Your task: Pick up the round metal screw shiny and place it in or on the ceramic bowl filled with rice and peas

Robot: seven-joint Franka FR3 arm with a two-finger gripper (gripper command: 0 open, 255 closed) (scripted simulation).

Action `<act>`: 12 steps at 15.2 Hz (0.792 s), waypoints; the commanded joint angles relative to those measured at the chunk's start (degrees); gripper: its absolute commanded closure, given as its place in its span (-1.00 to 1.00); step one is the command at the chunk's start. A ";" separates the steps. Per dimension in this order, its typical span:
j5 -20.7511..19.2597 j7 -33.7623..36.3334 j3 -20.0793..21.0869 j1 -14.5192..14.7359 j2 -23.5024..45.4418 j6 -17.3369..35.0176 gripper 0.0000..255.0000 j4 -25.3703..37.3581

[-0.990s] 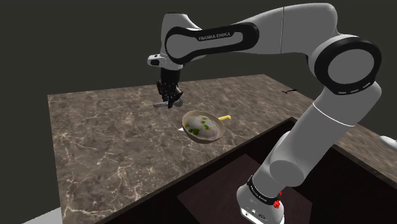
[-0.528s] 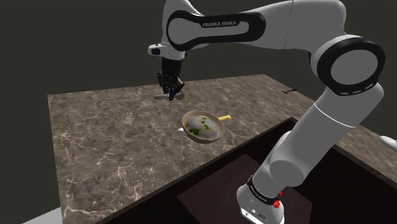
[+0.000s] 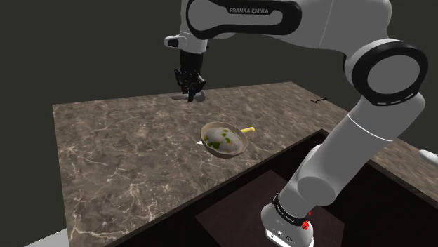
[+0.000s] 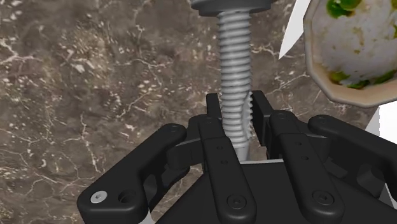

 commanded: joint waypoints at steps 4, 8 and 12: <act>0.84 -0.67 -0.34 -0.14 -4.87 -1.99 1.00 -2.83; 2.24 -2.01 -1.15 -0.05 -14.27 -2.38 1.00 -11.78; 3.22 -3.16 -2.12 0.34 -23.65 -4.03 1.00 -19.51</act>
